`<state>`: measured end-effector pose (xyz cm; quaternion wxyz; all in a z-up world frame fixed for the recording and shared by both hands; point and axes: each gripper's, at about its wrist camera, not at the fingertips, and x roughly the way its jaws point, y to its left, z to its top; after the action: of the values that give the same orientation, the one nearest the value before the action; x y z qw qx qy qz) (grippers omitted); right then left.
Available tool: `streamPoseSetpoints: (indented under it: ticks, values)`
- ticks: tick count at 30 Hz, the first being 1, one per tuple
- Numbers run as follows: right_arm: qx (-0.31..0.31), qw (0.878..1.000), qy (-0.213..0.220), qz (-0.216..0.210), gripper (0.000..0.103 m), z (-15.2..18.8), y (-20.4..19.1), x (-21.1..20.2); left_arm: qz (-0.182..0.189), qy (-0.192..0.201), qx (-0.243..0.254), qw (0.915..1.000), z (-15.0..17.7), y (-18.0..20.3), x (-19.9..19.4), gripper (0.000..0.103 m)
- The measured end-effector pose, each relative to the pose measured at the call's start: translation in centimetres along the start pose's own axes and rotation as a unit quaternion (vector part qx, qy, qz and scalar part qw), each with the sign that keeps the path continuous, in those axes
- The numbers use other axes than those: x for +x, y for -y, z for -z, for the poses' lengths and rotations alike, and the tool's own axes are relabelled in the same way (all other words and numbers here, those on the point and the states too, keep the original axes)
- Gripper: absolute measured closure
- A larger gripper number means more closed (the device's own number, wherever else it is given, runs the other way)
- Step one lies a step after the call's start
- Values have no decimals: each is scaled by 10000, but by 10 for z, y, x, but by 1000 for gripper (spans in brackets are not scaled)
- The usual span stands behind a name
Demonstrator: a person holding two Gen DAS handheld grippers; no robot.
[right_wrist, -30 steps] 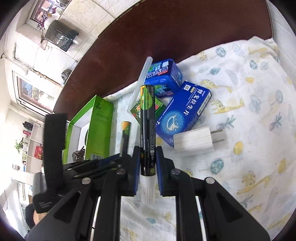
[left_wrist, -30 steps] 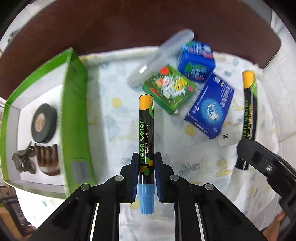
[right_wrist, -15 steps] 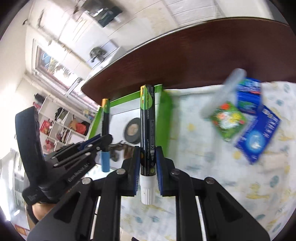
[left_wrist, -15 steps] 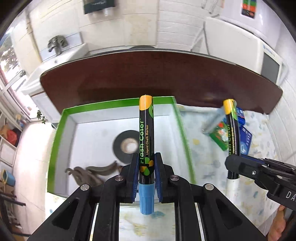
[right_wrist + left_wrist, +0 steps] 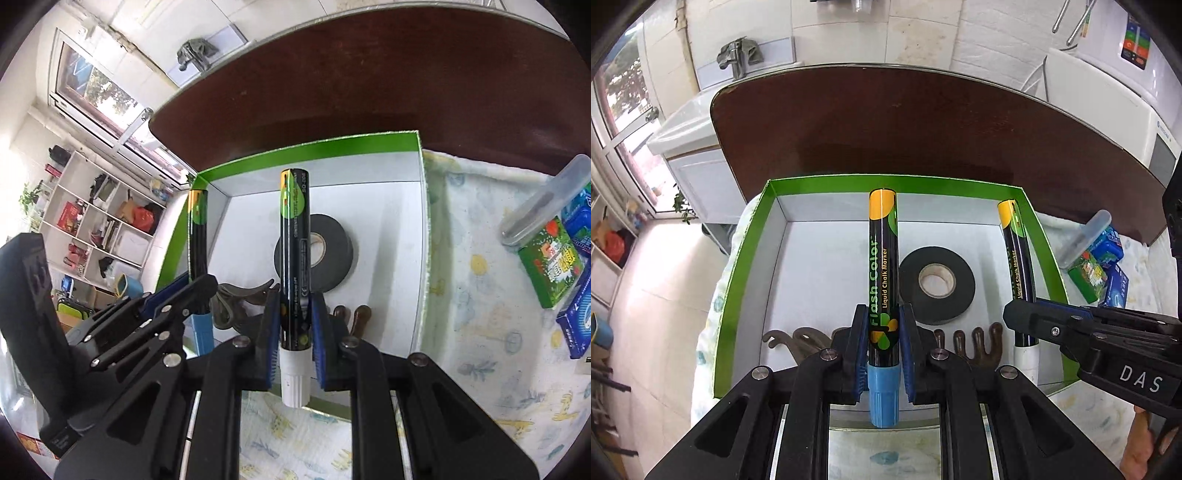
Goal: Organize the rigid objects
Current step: 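Carry the markers into the green box with the left tool while the right tool does too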
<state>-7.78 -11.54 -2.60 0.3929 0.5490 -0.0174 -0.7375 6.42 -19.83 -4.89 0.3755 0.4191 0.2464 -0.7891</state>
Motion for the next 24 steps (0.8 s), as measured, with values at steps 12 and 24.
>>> streamPoseSetpoints:
  ticks: [12, 24]
  values:
    - [133, 9982, -81, 587, 86, -8, 1, 14, 247, -176, 54, 9995, 2, 3, 17, 88]
    - [237, 9985, 28, 487, 85, -4, 19, -8, 16, -145, -86, 9999, -5, 7, 10, 88]
